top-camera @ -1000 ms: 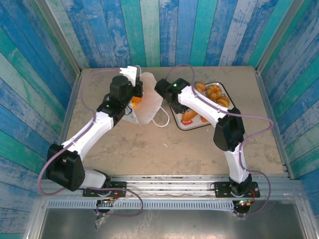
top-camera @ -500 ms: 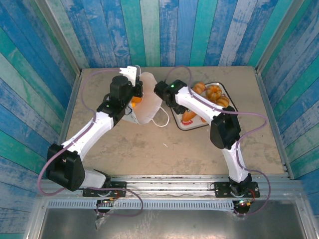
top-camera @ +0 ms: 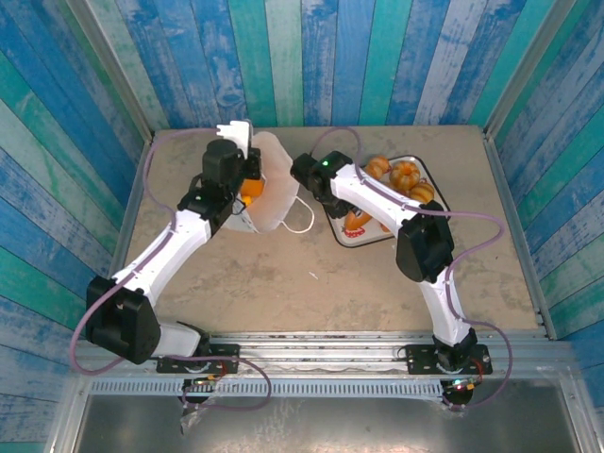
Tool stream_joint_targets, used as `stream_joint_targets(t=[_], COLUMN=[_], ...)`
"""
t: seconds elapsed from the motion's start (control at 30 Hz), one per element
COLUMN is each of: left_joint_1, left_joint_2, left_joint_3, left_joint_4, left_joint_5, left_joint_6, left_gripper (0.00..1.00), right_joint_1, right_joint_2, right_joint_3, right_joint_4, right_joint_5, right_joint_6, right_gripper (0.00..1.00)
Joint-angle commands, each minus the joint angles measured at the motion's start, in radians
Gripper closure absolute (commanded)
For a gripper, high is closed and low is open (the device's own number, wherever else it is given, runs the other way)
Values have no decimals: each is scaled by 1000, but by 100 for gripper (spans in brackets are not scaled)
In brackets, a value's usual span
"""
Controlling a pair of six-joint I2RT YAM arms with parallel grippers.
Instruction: Take the fake bread out of the paper bag
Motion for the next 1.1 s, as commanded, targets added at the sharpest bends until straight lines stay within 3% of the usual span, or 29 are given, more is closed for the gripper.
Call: stream_joint_targets(t=[0.0,0.77,1.07], left_joint_1=[16,25,25], left_joint_2=[-62,-61,-56], left_joint_3=[34,39,34], left_joint_4=[-6,9,18], left_joint_5=[-24,27,52], left_joint_6=[-23,-46,-54], left_gripper=[98,97,98], right_joint_1=[10,12,-69], right_joint_2=[-16,-157,-228], right_joint_3=[28,-14,-26], right_joint_4=[-16,44,70], right_joint_5=[-34,-231,-306], right_joint_6=[-9,-41,-74], right_gripper=[52,57,53])
